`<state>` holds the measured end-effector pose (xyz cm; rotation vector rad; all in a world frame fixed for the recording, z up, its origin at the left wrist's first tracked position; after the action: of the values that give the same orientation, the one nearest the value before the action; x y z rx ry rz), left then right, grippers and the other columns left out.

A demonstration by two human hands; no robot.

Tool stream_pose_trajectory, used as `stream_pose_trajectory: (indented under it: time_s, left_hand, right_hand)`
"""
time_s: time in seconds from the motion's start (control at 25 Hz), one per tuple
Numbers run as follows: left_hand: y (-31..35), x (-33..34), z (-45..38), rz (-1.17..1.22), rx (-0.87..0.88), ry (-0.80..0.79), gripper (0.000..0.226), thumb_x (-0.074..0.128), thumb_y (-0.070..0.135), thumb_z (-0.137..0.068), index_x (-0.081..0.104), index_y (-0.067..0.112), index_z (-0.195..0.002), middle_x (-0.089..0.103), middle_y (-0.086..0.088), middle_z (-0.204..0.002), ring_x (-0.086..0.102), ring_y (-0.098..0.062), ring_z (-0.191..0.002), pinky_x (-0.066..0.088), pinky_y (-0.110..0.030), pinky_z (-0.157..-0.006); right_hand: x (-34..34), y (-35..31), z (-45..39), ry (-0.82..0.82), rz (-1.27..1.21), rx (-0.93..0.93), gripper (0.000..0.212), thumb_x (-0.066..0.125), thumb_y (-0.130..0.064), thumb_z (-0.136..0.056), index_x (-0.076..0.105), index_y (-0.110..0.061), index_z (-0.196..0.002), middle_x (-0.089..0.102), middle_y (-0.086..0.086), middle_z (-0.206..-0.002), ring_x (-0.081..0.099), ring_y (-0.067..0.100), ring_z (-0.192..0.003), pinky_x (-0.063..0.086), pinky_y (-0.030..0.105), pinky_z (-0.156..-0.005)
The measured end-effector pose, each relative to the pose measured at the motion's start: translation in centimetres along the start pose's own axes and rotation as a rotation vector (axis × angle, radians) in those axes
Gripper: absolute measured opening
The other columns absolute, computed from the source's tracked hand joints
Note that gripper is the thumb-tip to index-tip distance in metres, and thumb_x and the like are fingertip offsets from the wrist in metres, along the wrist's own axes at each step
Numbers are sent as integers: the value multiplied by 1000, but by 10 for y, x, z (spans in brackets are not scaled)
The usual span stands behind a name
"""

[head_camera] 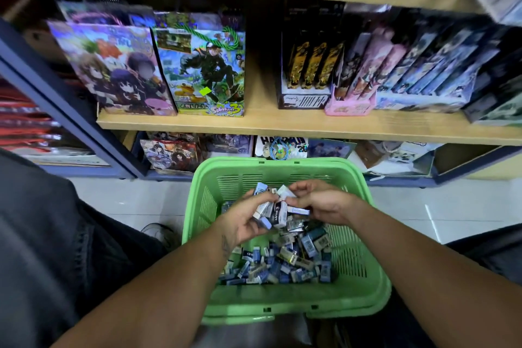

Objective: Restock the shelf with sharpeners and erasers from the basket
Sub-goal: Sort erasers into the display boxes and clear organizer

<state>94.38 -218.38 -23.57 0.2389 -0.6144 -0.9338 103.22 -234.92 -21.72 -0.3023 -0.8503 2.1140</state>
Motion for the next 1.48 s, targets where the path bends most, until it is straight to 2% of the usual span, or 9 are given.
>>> stream_pose_trajectory:
  time_s: [0.16,0.36,0.52,0.64,0.92,1.0,1.12,1.28,1.48]
  left_hand:
    - [9,16,13,-15,2,-68,47,75,3,-82,58,10,-125,75,-12,-92,72,-24,-72,58,-35,-57]
    - [22,35,33,-25,95,-97,34,73,-7,-79,63,11,-107,75,-15,-92,71,-28,-76,59,-39,-65]
    - [43,38,52,-83,158,-100,59,75,-16,-71,52,18,-113,70,-19,-109,71,-36,-87,52,-60,-92]
    - [55,48,67,-131,183,-151,65,74,-18,-70,55,15,-123,72,-19,-106,73,-35,-82,60,-50,-67]
    - [114,93,138,-336,385,-290,58,63,-26,-75,61,10,-120,72,-14,-91,69,-25,-66,54,-30,-46]
    - [137,111,165,-360,483,-326,58,60,-29,-74,63,12,-115,71,-13,-93,68,-24,-67,55,-30,-48]
    - [166,132,204,-422,598,-369,59,60,-29,-74,64,14,-115,70,-11,-94,68,-24,-71,55,-30,-50]
    - [200,162,250,-457,719,-446,61,68,-25,-67,65,15,-113,71,-10,-93,69,-22,-76,59,-36,-70]
    - [239,225,274,-419,806,-502,65,68,-23,-63,62,13,-117,68,-15,-101,68,-28,-82,59,-38,-70]
  right_hand:
    - [-9,-20,20,24,34,-9,38,68,4,-87,57,-2,-123,75,9,-97,69,18,-87,57,35,-80]
    - [-5,-39,45,151,130,-109,34,72,7,-82,63,-8,-111,76,7,-92,71,17,-87,55,28,-74]
    - [-8,-56,67,164,119,-116,30,69,10,-83,63,1,-111,71,21,-105,74,25,-84,62,32,-73]
    - [-6,-74,93,165,173,-166,32,69,8,-84,59,0,-114,70,21,-93,69,23,-69,59,26,-60]
    - [-6,-126,165,442,295,-512,34,78,3,-78,68,-10,-107,71,14,-101,74,27,-80,61,35,-75]
    - [-3,-146,188,540,363,-665,34,79,-3,-79,68,-19,-107,70,5,-103,73,22,-84,60,35,-80]
    - [6,-174,225,659,394,-899,32,77,-4,-82,68,-25,-106,66,-2,-107,70,8,-74,56,17,-65]
    - [8,-207,281,763,348,-1113,26,78,-11,-82,72,-24,-104,71,-13,-90,65,-8,-78,48,6,-69]
    - [-32,-246,313,845,381,-1212,27,81,-12,-79,75,-27,-101,73,-16,-97,67,3,-86,54,21,-83]
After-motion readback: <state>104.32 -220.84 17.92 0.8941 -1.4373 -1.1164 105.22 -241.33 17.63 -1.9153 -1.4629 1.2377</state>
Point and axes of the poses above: each hand's wrist, its own z-axis away from the middle knuckle, its own x-axis out of the palm, y = z × x, the point moved 1 cm from there along -z, towards the middle knuckle
